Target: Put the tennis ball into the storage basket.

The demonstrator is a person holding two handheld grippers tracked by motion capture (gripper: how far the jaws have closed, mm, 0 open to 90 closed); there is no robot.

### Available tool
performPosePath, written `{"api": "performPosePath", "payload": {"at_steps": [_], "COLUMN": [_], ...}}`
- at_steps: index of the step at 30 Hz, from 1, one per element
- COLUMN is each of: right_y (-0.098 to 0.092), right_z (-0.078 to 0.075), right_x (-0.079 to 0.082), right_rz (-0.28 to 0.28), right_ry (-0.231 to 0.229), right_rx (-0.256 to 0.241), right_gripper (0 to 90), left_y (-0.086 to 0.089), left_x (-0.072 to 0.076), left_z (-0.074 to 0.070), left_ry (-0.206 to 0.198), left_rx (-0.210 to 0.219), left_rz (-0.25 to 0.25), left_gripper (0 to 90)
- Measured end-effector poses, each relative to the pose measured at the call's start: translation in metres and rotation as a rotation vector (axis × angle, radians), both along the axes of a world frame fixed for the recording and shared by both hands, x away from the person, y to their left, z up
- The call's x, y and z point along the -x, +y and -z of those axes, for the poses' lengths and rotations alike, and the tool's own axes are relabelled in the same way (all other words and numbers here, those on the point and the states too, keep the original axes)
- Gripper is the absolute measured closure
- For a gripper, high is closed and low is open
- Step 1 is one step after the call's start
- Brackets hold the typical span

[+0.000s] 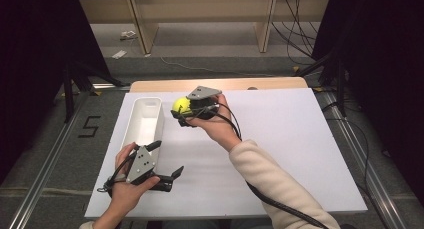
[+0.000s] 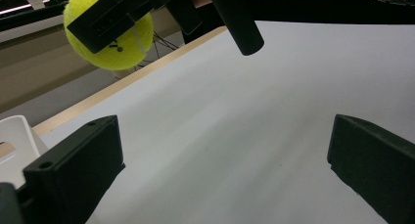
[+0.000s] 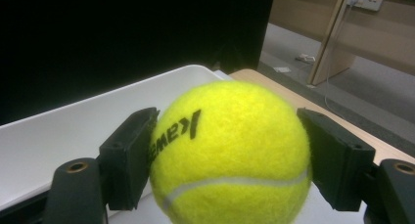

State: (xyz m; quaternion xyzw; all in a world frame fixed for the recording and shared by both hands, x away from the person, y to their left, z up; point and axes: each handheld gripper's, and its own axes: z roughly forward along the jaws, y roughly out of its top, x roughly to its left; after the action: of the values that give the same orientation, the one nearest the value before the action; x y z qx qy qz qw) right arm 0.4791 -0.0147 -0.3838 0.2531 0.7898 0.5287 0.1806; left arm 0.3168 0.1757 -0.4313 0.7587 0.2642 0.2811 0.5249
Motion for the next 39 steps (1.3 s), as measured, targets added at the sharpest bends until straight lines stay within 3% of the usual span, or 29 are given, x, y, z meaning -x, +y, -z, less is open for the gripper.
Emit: {"api": "performPosePath", "payload": {"at_steps": [39], "right_y": [0.017], "right_z": [-0.002], "right_x": [0.002], "right_rz": [-0.034], "right_ry": [0.015], "right_rx": [-0.011], "right_gripper": [26.8], "left_y": [0.0], "left_x": [0.0], "left_z": [0.0], "left_ry": [-0.003], "left_rx": [-0.001], "left_rz": [0.004], "left_gripper": [0.0]}}
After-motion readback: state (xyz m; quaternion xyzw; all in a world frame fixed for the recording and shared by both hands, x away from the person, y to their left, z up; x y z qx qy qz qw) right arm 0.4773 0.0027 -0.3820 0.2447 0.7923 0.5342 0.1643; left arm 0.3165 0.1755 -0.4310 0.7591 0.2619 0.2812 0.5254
